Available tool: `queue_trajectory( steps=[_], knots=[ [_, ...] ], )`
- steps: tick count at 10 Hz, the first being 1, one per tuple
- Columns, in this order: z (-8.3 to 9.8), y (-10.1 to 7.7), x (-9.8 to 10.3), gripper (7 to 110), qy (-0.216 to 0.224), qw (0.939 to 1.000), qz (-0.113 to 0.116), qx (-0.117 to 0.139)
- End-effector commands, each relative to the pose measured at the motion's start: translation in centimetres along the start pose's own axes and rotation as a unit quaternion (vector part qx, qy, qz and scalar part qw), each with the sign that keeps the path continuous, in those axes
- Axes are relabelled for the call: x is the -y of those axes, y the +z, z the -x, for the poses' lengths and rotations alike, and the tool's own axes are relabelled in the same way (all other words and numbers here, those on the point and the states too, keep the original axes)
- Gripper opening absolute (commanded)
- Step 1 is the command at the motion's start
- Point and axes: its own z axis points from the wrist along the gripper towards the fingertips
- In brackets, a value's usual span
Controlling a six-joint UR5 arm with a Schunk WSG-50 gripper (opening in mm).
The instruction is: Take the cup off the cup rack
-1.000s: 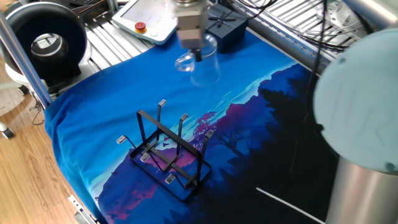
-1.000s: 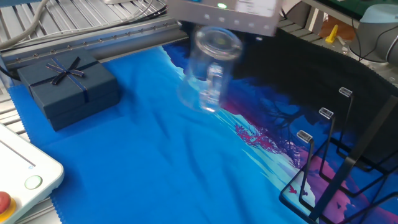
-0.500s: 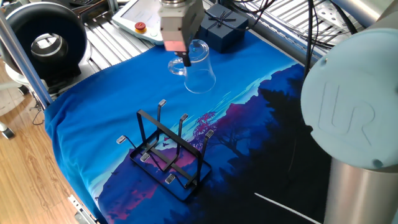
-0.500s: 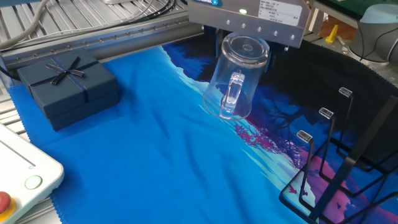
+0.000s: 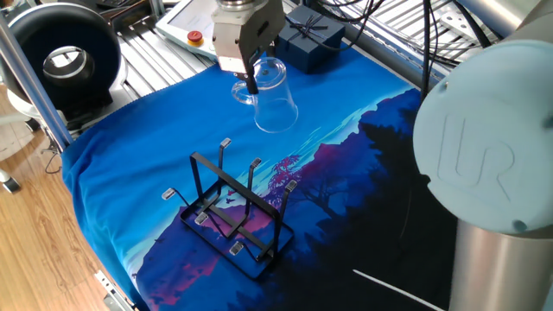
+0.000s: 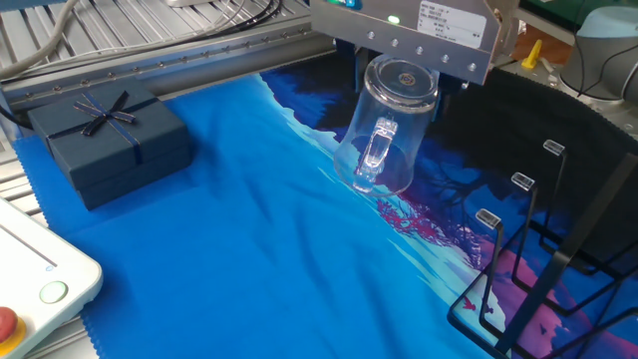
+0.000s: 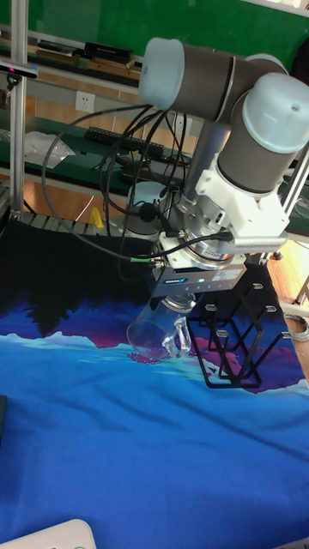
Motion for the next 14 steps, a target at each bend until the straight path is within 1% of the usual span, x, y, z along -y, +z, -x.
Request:
queue_trajectory(
  steps=[1,3,4,5,6,7,9,10,11,12,14],
  knots=[
    [0.0,-0.1,-1.0,44,0.03,0.9994,0.019,0.0],
    [0.3,-0.2,-2.3,44,0.03,0.9985,0.045,0.006],
    [0.3,-0.2,-1.9,44,0.031,0.9988,0.039,0.006],
    [0.1,-0.2,-1.4,44,0.028,0.9992,0.027,0.002],
    [0.2,-0.2,-1.3,44,0.016,0.9995,0.026,0.004],
    [0.8,-0.3,0.3,44,-0.004,0.9997,0.021,0.01],
    [2.4,-1.2,5.4,44,-0.039,0.9986,0.032,0.016],
    [3.2,-1.1,8.0,44,-0.056,0.9975,0.036,0.022],
    [4.0,-0.4,10.6,44,-0.073,0.9961,0.037,0.033],
    [4.5,0.2,13.0,44,-0.081,0.9957,0.026,0.037],
    [5.7,0.7,18.8,44,-0.108,0.9927,-0.026,0.046]
  ],
)
